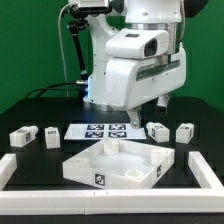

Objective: Assemble square table

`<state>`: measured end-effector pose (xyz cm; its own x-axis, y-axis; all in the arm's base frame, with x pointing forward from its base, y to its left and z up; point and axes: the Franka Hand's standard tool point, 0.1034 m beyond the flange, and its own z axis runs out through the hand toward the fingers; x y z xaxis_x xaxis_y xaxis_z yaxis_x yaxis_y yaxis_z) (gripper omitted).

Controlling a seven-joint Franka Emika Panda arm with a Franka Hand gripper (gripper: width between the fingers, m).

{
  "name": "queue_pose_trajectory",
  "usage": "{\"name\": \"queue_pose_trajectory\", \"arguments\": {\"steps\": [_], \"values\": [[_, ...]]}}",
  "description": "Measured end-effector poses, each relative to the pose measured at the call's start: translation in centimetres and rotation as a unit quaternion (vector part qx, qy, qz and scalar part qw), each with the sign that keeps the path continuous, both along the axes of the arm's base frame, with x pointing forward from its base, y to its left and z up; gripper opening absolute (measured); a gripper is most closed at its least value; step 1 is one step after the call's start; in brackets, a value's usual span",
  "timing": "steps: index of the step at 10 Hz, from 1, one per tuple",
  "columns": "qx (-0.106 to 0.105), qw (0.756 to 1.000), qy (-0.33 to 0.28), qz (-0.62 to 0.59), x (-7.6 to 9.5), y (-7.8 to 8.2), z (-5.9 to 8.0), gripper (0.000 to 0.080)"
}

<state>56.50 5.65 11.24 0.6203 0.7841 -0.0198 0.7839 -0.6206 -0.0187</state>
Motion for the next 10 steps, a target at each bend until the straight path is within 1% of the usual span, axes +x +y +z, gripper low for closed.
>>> {"name": "queue_pose_trajectory", "arguments": {"steps": [10], "values": [[0.0, 1.0, 0.001, 0.0, -0.05, 0.0, -0.14, 0.0649]]}}
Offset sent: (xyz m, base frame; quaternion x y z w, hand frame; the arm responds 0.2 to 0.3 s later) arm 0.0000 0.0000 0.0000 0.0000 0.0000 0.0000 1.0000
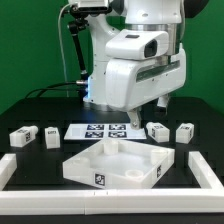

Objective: Assemble square table

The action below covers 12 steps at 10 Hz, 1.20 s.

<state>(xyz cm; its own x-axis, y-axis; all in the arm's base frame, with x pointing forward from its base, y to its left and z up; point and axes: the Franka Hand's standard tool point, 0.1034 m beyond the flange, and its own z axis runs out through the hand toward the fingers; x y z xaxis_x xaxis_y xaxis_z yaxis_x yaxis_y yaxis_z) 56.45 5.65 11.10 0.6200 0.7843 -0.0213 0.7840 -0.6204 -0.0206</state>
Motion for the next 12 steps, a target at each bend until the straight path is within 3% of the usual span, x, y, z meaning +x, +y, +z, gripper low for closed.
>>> {"name": "queue_pose_trajectory", "arguments": {"steps": [1, 3, 5, 6, 10, 12], "values": [[0.0, 1.0, 0.0, 0.018, -0.2, -0.3, 0.0, 0.0649], [-0.001, 0.998, 0.014, 0.058, -4.6, -3.3, -1.0, 0.0649], [0.003, 0.991, 0.016, 0.133, -7.0, -3.7, -2.6, 0.0649], [0.008, 0.985, 0.029, 0.167, -9.1, -3.4, -3.9, 0.0649], [0.007, 0.988, 0.025, 0.149, -8.5, -3.4, -3.8, 0.0649], [0.011, 0.992, 0.023, 0.126, -9.0, -2.6, -5.8, 0.0649]]}}
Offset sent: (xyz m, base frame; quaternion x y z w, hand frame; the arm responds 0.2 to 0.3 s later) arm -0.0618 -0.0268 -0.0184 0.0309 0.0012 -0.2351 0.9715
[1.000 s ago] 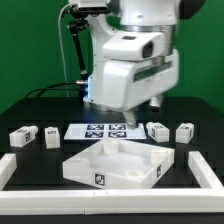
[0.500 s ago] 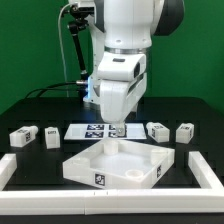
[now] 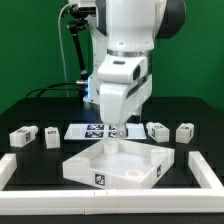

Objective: Assemble square table

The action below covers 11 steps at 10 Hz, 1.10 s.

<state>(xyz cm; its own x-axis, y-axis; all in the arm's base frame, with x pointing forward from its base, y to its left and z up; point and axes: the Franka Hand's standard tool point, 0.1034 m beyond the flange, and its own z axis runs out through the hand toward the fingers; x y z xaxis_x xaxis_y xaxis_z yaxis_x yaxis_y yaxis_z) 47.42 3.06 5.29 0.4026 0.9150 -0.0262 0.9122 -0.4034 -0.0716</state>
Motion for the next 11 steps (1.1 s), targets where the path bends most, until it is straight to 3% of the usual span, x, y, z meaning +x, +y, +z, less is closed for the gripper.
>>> {"name": "queue_pose_trajectory", "arguments": {"steps": [4, 5, 8, 11], "values": [[0.006, 1.0, 0.004, -0.019, 0.8, 0.9, -3.1, 0.0649], [0.006, 1.0, 0.001, -0.02, 0.7, 1.5, -3.2, 0.0649], [0.007, 1.0, 0.0, -0.02, 0.5, 1.3, -3.4, 0.0649], [0.007, 1.0, 0.0, -0.021, 0.5, 1.2, -3.4, 0.0231]]}}
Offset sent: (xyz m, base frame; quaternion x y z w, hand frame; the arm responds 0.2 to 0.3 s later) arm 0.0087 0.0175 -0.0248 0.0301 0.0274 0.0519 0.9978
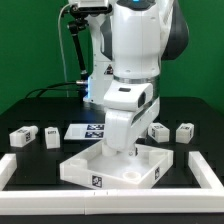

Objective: Assemble square table

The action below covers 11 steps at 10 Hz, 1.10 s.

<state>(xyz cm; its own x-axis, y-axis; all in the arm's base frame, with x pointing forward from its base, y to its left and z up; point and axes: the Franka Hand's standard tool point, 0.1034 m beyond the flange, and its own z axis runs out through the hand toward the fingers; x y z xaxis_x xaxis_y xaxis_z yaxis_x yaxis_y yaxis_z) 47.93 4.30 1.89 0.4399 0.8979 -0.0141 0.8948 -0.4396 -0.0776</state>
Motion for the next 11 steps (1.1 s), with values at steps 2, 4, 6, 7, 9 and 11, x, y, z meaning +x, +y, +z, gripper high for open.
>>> {"name": "queue_pose_trajectory", "arguments": {"steps": [2, 4, 6, 7, 9, 11], "values": [[0.0, 1.0, 0.001, -0.001, -0.1, 0.0, 0.0, 0.0099], [0.0, 1.0, 0.002, -0.001, -0.1, -0.1, 0.0, 0.0059], [0.0, 1.0, 0.002, -0.001, -0.1, -0.1, 0.0, 0.0059], [0.0, 1.0, 0.002, -0.001, -0.1, -0.1, 0.0, 0.0059], [0.0, 1.0, 0.002, -0.001, -0.1, 0.0, 0.0, 0.0061], [0.004, 0.998, -0.003, 0.055, 0.0, 1.3, 0.0, 0.0061]]}}
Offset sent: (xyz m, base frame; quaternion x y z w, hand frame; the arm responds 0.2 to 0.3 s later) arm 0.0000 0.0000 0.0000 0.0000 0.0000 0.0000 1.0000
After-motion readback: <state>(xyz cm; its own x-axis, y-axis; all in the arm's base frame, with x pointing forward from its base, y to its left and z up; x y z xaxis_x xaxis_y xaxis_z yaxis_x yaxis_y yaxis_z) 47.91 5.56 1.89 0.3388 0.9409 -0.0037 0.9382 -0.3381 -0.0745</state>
